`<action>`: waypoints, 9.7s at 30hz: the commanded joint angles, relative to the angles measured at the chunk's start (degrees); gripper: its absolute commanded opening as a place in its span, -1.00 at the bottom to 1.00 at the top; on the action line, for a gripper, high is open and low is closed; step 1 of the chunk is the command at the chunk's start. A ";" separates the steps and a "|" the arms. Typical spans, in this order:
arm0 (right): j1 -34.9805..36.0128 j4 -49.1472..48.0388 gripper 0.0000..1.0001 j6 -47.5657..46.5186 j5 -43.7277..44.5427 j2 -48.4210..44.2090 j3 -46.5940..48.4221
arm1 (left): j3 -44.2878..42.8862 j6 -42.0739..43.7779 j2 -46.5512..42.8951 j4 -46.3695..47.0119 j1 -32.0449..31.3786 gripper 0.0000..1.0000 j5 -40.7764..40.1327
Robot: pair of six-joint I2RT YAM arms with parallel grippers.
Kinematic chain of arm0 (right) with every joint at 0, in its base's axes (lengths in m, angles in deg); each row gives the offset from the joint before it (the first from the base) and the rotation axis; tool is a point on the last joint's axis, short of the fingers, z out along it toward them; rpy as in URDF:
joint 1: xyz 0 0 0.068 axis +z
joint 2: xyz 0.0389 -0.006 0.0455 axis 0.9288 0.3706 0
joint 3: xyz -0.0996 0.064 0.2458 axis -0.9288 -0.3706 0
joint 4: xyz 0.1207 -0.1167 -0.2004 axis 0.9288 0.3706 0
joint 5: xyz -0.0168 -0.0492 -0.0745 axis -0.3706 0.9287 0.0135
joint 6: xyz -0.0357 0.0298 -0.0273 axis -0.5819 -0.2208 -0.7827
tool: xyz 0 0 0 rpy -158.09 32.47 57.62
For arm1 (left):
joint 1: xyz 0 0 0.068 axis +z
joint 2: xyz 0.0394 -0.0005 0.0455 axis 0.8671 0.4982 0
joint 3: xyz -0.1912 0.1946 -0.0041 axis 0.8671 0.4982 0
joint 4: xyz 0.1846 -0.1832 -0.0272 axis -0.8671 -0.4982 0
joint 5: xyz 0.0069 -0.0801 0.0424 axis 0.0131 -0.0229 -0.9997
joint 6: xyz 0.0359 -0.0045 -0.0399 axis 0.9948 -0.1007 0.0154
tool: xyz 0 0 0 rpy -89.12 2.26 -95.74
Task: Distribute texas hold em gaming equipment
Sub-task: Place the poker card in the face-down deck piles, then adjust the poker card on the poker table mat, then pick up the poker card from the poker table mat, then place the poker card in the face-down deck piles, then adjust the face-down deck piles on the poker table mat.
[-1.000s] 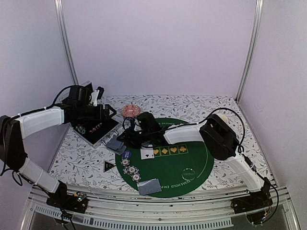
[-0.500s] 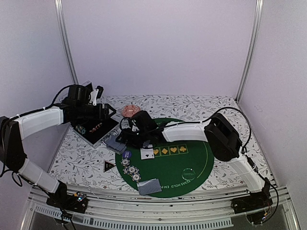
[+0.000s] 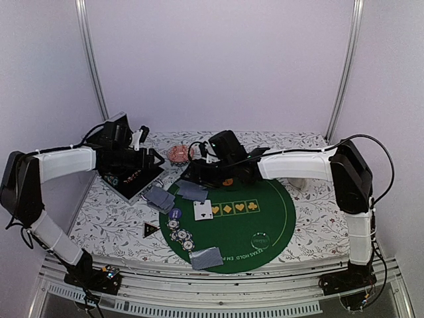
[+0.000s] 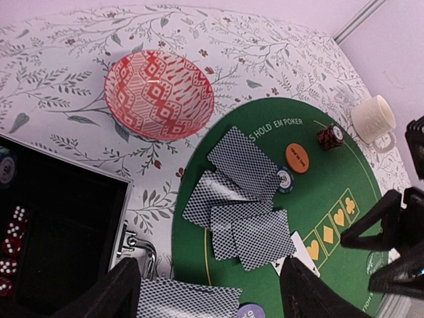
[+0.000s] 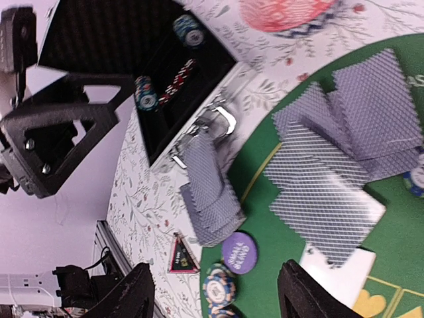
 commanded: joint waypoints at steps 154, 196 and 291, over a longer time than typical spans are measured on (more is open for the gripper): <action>-9.84 11.79 -0.14 -51.16 -25.90 27.86 27.68 | -10.31 3.32 18.17 -1.47 -3.34 0.19 5.50; -9.88 9.35 -0.98 -40.47 -20.66 19.44 28.31 | -10.34 2.46 2.75 -2.39 -1.27 0.23 1.80; -7.53 -8.52 0.80 -29.10 -18.26 -10.05 -15.91 | -9.38 82.28 8.74 -32.36 -7.40 0.96 -3.62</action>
